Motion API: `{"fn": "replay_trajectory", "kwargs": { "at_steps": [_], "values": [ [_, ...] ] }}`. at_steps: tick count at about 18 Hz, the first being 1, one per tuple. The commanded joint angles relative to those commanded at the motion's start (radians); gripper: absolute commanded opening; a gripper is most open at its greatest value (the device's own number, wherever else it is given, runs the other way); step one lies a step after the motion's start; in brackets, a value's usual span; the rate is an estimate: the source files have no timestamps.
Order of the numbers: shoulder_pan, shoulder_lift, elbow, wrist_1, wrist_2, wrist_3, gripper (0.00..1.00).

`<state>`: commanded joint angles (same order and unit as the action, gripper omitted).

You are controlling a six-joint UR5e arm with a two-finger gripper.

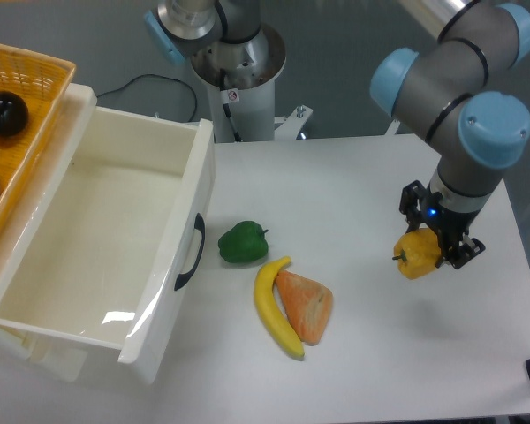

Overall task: Place the yellow pepper in the upper white drawer
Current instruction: 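Lift the held yellow pepper up off the table with the gripper, then carry the yellow pepper over the green pepper toward the open white drawer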

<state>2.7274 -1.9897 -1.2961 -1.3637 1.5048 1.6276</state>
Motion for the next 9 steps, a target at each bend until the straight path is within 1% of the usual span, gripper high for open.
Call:
{"fn": "replay_trajectory", "kwargs": {
  "at_steps": [1,4,7,9],
  "values": [
    [-0.002,0.020,-0.014,0.000,-0.014,0.000,0.36],
    [0.002,0.074,-0.048,0.000,-0.122,-0.037,0.36],
    [-0.011,0.101,-0.064,0.000,-0.178,-0.107,0.36],
    [-0.021,0.123,-0.074,0.002,-0.234,-0.155,0.36]
  ]
}}
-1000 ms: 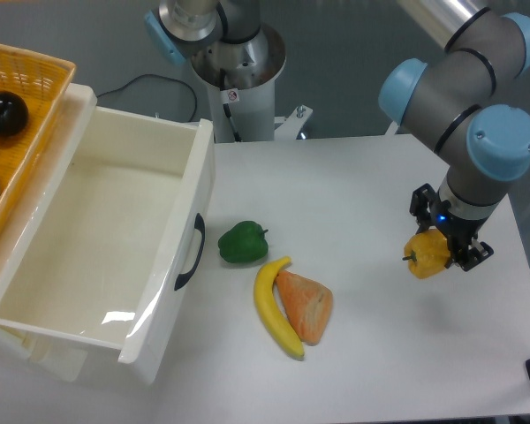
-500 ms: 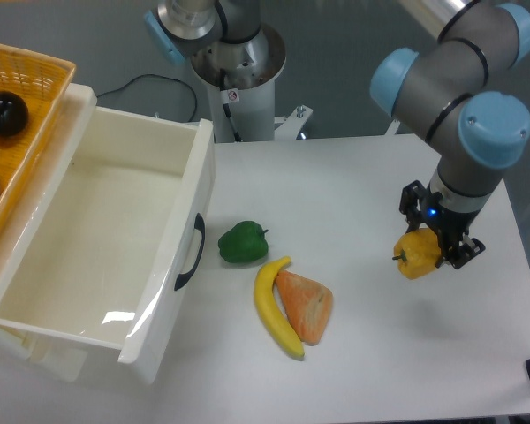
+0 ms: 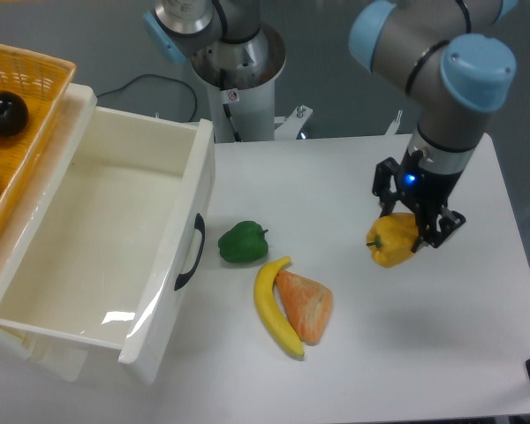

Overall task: Place the yellow pepper in the upper white drawer
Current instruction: 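Carry the yellow pepper over the green pepper toward the open white drawer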

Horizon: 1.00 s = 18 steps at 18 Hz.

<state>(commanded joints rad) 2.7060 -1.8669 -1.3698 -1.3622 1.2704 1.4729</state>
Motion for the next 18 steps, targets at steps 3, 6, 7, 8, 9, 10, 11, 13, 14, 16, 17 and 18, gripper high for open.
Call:
{"fn": "replay_trajectory", "kwargs": {
  "at_steps": [3,6,7,8,9,10,11,13,14,16,17,18],
  "values": [
    [-0.034,0.025,-0.006,0.000,-0.060,-0.089,0.36],
    [-0.069,0.052,-0.014,0.002,-0.112,-0.176,0.36],
    [-0.083,0.055,-0.015,0.003,-0.121,-0.210,0.36],
    [-0.100,0.058,-0.015,0.005,-0.124,-0.242,0.36],
    [-0.113,0.064,-0.015,0.006,-0.125,-0.268,0.36],
    [-0.124,0.072,-0.015,0.008,-0.128,-0.291,0.36],
    [-0.135,0.077,-0.017,0.008,-0.137,-0.319,0.36],
    [-0.152,0.089,-0.017,0.008,-0.160,-0.388,0.36],
    [-0.160,0.092,-0.020,0.008,-0.166,-0.414,0.36],
    [-0.179,0.103,-0.022,0.008,-0.166,-0.460,0.36],
    [-0.187,0.112,-0.028,0.008,-0.166,-0.489,0.36],
    [-0.198,0.117,-0.034,0.009,-0.171,-0.521,0.36]
  ]
}}
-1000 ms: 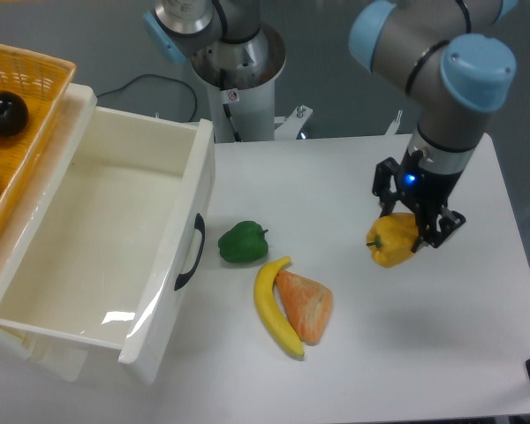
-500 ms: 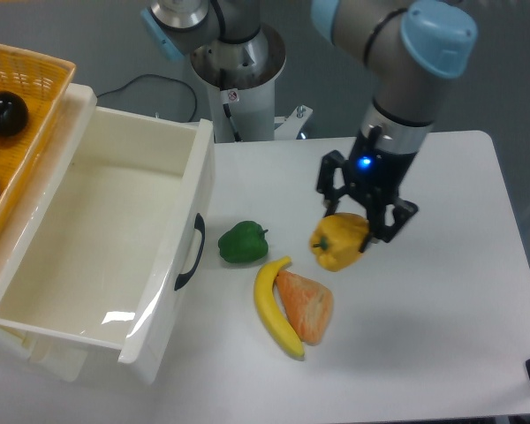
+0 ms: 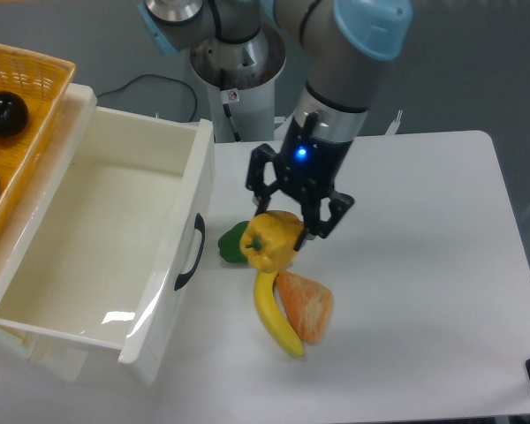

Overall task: Place the yellow pepper in the upper white drawer
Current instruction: 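Carry the yellow pepper over the green pepper toward the open white drawer, then lower the yellow pepper into the drawer and open the gripper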

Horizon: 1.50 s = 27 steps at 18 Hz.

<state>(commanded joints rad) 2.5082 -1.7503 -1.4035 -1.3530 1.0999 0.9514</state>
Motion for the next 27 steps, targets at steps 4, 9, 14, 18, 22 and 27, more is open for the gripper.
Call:
{"fn": "replay_trajectory", "kwargs": {
  "at_steps": [4,9,14,18,22,27],
  "values": [
    [-0.063,0.028,-0.014,0.018,-0.014,-0.137,0.36],
    [-0.136,0.032,-0.018,0.077,-0.017,-0.266,0.36],
    [-0.173,0.029,-0.022,0.092,-0.054,-0.281,0.36],
    [-0.198,0.031,-0.054,0.094,-0.068,-0.276,0.37],
    [-0.219,0.031,-0.074,0.095,-0.066,-0.280,0.37],
    [-0.244,0.045,-0.114,0.098,-0.060,-0.275,0.37]
  ]
}}
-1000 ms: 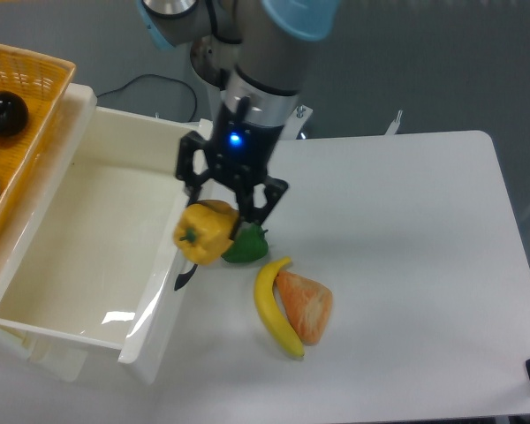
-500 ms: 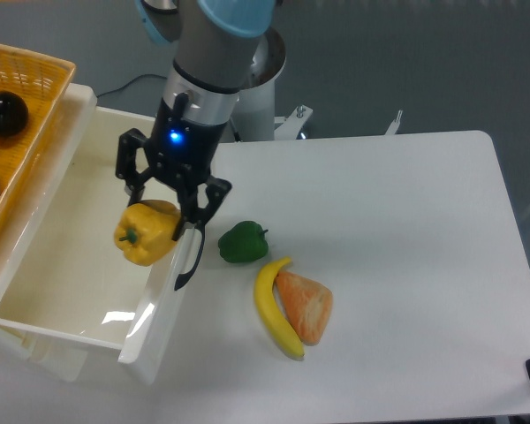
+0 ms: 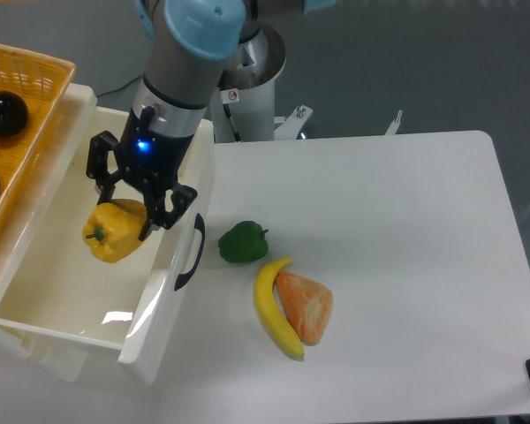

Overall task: Place the yellow pepper in the upper white drawer
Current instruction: 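Lower the yellow pepper into the drawer and open the gripper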

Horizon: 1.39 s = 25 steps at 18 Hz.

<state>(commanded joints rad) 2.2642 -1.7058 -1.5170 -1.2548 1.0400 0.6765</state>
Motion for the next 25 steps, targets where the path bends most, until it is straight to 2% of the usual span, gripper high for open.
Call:
{"fn": "replay_trajectory", "kwargs": {
  "at_steps": [8,12,19,25],
  "values": [
    [-0.023,-0.011,-0.037,0.005,0.002,0.003,0.37],
    [-0.041,-0.017,-0.057,0.026,0.002,0.005,0.37],
    [-0.058,-0.051,-0.064,0.038,0.009,0.006,0.37],
    [-0.060,-0.055,-0.075,0.038,0.018,0.006,0.38]
  ]
}}
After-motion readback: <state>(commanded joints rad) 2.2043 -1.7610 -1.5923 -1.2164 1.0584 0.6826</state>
